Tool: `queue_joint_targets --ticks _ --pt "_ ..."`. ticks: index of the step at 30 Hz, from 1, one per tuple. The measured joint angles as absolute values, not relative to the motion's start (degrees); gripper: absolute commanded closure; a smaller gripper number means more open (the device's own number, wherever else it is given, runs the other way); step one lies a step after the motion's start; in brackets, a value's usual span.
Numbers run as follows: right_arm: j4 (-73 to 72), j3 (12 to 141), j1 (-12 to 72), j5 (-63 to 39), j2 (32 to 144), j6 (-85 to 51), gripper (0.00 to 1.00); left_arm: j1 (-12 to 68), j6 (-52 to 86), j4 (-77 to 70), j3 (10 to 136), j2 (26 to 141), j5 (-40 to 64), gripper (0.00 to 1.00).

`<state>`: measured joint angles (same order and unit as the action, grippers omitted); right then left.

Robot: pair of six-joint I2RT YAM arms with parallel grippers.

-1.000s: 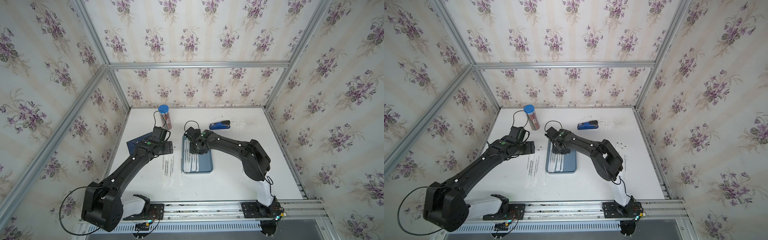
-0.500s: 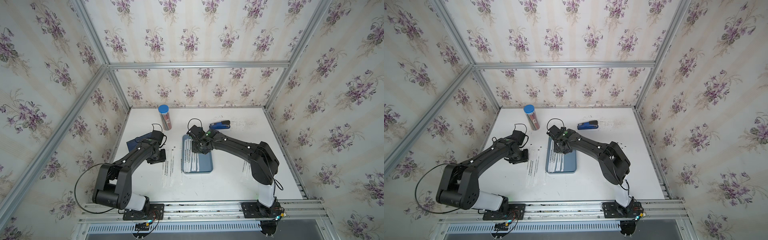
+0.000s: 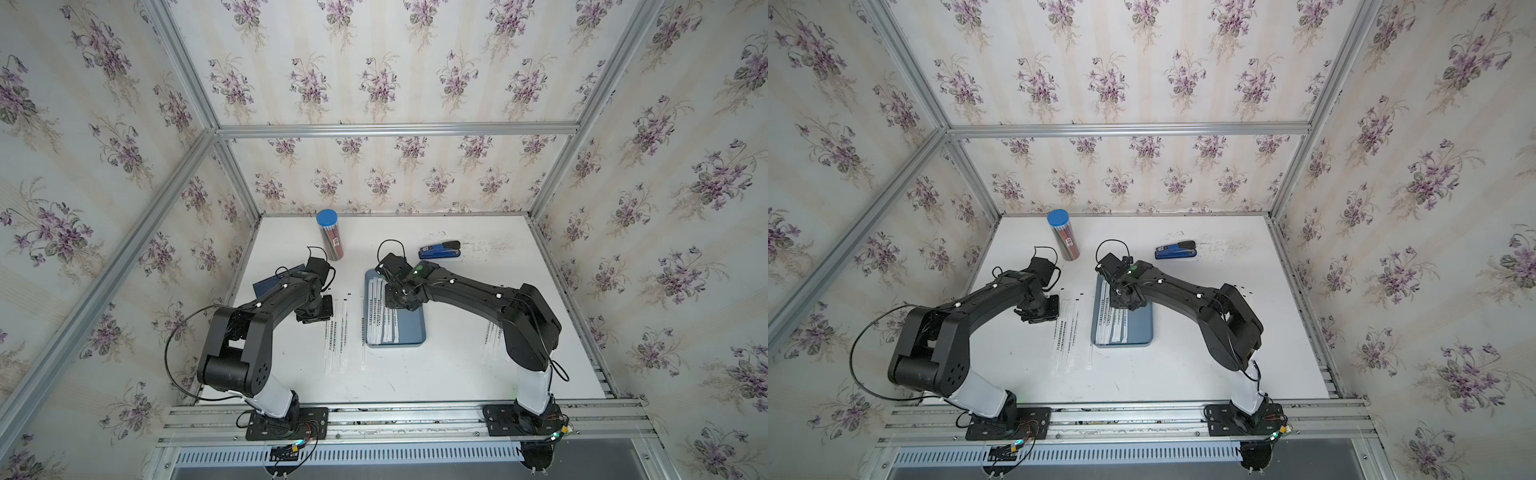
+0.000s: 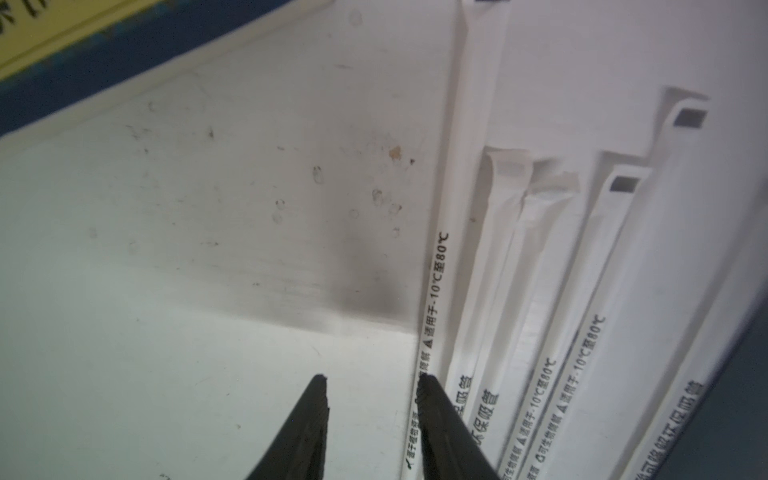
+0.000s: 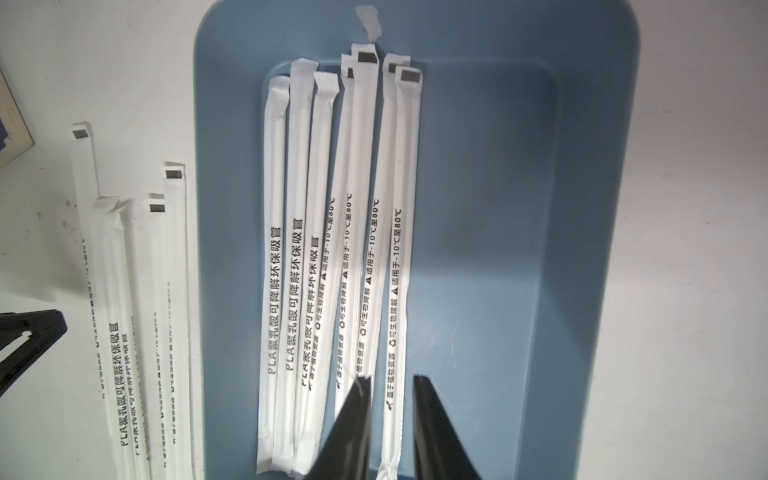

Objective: Put the straws into the storage box
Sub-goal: Pick up the straw from the center of the board.

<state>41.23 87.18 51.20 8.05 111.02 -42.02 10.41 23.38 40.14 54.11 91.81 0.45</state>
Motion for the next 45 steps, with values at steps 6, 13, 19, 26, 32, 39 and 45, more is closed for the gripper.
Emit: queue_joint_targets --ticks 6,13,19,26,32,39,45 --pt "40.91 87.07 51.20 8.08 111.02 -42.00 0.77 10.44 23.09 39.07 54.28 93.86 1.85 0.60" --pt "40.93 87.07 51.20 8.08 111.00 -41.98 0.77 10.48 22.92 38.48 54.76 96.12 2.74 0.63" --pt "40.93 87.07 51.20 8.12 110.89 -42.00 0.77 10.35 22.98 38.50 55.37 97.27 2.33 0.76" --pt "40.88 87.07 51.20 8.32 110.78 -42.00 0.77 10.24 23.05 38.41 54.78 97.38 2.09 0.84" --pt "40.88 87.07 51.20 8.56 110.76 -42.00 0.77 10.22 23.00 38.17 54.70 96.75 1.87 0.91" --pt "40.91 87.07 51.20 9.52 110.28 -42.00 0.77 10.22 23.00 38.41 54.72 96.29 3.09 0.92" --pt "40.95 87.07 51.20 9.65 110.26 -42.00 0.77 10.31 22.96 41.43 55.79 93.12 4.29 0.92"
